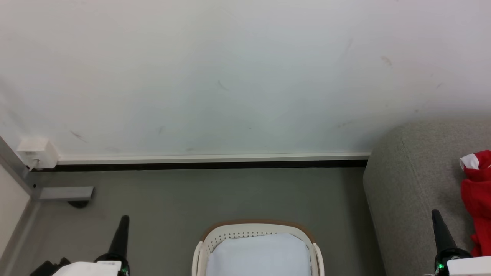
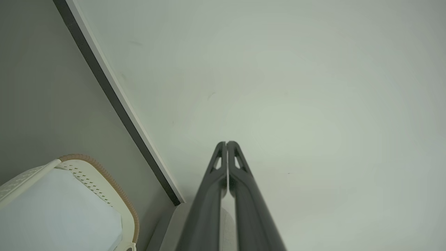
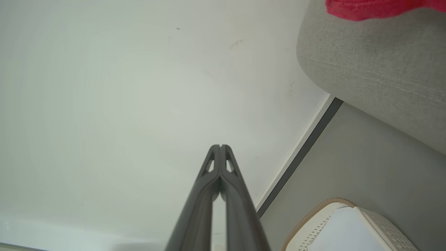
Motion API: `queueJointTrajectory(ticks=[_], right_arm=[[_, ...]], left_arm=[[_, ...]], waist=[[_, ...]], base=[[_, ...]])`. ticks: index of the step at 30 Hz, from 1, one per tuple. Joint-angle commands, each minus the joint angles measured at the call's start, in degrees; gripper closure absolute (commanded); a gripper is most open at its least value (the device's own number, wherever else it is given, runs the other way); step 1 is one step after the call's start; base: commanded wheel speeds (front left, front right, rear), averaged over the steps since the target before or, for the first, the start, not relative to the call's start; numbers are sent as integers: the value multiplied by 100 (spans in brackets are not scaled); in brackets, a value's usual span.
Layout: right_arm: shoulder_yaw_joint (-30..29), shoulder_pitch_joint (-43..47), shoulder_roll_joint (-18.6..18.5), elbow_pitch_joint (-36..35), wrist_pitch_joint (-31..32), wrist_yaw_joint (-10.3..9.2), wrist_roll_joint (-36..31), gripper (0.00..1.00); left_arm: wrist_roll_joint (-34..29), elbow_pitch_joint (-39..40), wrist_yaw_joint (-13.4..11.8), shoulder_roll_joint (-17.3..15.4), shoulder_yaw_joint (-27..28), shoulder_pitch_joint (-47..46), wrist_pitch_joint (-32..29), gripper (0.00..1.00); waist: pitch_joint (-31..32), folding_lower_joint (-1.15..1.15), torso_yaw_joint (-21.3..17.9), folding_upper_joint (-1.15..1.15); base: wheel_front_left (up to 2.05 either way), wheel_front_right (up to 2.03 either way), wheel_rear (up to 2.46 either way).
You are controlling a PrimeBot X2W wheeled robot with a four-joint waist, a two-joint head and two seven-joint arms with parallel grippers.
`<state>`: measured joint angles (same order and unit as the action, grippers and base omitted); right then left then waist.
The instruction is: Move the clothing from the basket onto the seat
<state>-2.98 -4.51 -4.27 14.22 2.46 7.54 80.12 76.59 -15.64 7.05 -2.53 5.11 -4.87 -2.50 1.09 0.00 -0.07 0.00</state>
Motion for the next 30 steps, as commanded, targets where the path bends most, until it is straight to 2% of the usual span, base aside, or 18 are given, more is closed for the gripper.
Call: queueJointTrajectory(ticks=[1,30], right_arm=[[-61,-93,-12,-49,37,-7,163,100],[-314,-177,115,-37,354,-9,1082,100]], left_arm=[[187,66,30,-48,37,-105,-47,100],[1372,151,53,-53,136,-154,-357,100]], waist=[[-7,0,1,0],[-103,0,6,0]], base=[[0,0,0],[0,0,0]])
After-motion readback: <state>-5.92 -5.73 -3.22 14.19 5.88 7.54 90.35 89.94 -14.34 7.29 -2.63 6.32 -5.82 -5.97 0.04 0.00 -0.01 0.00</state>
